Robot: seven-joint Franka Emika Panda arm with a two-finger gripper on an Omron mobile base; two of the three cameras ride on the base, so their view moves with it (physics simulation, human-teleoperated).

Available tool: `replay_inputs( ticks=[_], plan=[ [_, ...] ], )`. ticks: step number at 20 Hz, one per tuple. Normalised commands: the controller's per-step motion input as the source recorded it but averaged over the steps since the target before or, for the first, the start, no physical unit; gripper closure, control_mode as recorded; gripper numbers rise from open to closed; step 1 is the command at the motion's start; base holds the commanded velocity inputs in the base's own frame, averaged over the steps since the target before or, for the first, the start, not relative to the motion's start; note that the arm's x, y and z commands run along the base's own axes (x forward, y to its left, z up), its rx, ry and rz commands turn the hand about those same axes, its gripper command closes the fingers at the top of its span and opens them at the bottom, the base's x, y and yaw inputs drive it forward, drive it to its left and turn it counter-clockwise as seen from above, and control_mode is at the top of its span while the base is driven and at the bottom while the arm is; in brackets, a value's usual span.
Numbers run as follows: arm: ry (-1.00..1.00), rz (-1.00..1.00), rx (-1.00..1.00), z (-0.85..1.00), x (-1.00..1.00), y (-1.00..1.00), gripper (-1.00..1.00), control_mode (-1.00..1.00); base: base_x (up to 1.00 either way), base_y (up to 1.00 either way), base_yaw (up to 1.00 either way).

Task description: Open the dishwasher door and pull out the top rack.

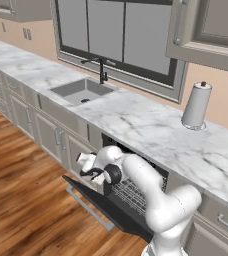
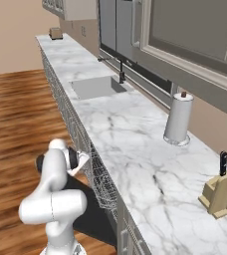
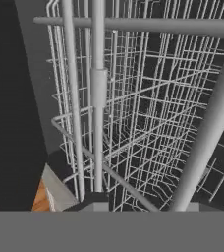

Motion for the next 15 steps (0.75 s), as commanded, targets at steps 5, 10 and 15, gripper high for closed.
replay_inputs(
  ticks=[5,10,15],
  plan=[
    [0.09,0.0,0.25,-0.16,-0.64,0.5,1.0,-1.0,0.0,0.0,0.0],
    [0.1,0.0,0.27,-0.13,-0.58,0.46,1.0,-1.0,0.0,0.0,0.0],
    [0.09,0.0,0.25,-0.16,-0.64,0.47,1.0,-1.0,0.0,0.0,0.0]
  ],
)
